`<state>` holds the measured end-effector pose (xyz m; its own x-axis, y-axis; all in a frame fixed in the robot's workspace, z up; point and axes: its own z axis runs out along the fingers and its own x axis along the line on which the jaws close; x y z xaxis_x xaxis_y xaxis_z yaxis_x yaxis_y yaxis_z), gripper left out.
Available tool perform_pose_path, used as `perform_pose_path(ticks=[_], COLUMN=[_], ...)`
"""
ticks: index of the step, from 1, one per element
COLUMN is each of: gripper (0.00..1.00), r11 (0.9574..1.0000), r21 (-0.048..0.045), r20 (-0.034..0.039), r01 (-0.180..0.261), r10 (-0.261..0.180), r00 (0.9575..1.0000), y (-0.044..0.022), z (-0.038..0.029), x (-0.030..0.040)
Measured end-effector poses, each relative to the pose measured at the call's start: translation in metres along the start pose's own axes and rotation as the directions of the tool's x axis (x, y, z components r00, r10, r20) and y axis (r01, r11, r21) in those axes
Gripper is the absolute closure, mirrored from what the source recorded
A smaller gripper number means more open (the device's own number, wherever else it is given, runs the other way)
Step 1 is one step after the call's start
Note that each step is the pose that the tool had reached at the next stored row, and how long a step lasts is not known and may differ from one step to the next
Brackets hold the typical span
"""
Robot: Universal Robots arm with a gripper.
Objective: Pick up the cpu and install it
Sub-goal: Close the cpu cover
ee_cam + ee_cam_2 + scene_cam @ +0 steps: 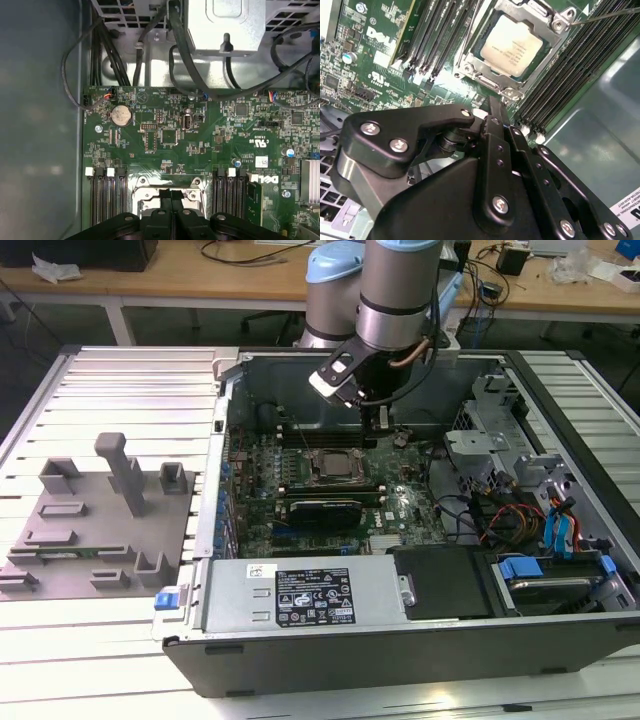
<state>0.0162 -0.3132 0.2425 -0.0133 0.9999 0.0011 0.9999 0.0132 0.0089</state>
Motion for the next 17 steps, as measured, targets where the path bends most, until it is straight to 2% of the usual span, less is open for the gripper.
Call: perform_pose_path(ticks=[2, 6, 9, 13, 16, 17], gripper=[0.89, 0.89, 0.89, 0.89, 0.89, 0.89], r11=[1.0000, 0.9999, 0.9966, 0.9879, 0.9758, 0.9703], r21=[0.0064, 0.0065, 0.0066, 0.0067, 0.0067, 0.0067], r20=[-0.0002, 0.0014, 0.0013, 0.0012, 0.0011, 0.0011], r01=[0.000, 0.009, 0.082, 0.155, 0.219, 0.242], r10=[0.000, -0.009, -0.082, -0.155, -0.219, -0.242], r00=[1.0000, 1.0000, 0.9966, 0.9879, 0.9758, 0.9703], y=[0.0000, 0.0000, 0.0000, 0.0000, 0.0000, 0.0000], z=[0.0001, 0.0002, 0.0006, 0.0008, 0.0010, 0.0011], x=[0.0000, 0.0000, 0.0000, 0.0000, 0.0000, 0.0000])
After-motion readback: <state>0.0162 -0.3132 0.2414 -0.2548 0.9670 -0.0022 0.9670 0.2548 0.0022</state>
